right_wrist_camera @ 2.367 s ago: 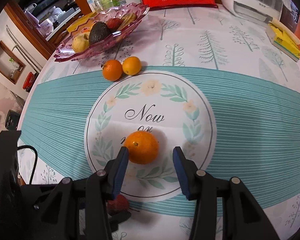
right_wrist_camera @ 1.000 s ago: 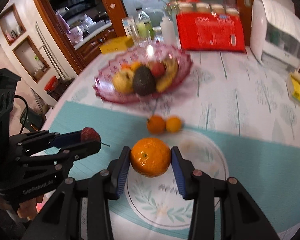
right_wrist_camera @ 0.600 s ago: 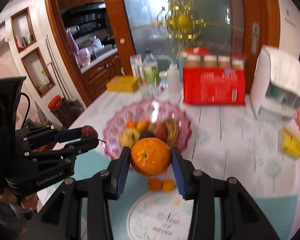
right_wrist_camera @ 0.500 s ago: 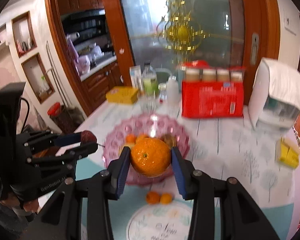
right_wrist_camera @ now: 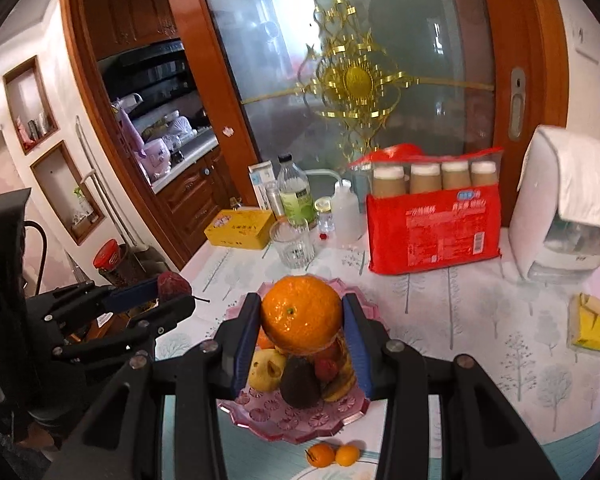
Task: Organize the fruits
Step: 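Carry the lychee and tangerine over the pink bowl and lower them in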
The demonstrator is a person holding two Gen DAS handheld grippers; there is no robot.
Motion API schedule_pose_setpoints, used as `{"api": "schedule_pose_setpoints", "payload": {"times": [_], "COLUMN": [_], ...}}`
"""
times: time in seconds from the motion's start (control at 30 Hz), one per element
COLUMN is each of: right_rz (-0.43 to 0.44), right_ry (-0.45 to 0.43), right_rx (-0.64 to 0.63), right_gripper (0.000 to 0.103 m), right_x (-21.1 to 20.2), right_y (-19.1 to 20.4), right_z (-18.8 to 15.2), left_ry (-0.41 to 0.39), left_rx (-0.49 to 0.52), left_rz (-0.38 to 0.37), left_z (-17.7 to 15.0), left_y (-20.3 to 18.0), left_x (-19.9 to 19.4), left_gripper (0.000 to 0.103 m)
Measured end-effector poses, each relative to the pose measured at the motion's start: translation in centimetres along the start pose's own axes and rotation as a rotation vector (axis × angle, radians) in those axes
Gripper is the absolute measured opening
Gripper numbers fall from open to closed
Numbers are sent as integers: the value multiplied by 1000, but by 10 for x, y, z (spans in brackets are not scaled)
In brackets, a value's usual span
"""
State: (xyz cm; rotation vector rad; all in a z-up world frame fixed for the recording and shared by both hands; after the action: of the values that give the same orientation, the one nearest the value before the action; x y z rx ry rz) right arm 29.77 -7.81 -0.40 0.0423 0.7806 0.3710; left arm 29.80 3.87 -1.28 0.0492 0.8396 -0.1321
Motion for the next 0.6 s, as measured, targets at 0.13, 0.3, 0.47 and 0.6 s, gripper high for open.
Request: {"api": "schedule_pose_setpoints", "payload": {"times": [0.13,0.3,0.47,0.6], "right_rz": [-18,-37,-57,-72], "right_ry": [69,155,230,277], "right_rx": [25,58,73,71], "right_gripper": [42,42,42,42], "right_x": [43,91,132,154], "right_y": [-7,-16,-22,-24], "right_z": [-15,-39,-60,-73], "left_ry": [45,115,185,233], "left_rx": [-19,-61,-78,-95], "left_rz": [-14,-37,-47,-55], "left_z": [-9,-24,-44,-59], "left_y": [10,22,30,35], "left_x": [37,87,128,154], "left_gripper": [31,31,31,31]}}
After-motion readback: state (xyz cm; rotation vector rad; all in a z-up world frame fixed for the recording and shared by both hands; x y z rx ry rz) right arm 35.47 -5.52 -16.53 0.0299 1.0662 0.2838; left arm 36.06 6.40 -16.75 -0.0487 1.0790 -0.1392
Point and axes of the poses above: each gripper's, at about its wrist camera, not at the fingertips, and x roughly the way its jaws point, y to its left, z to its top, the point moved 9 cm from there along x, roughly the way its jaws point, and after that the axes turned 6 degrees about -z, right-handed, at the moved point
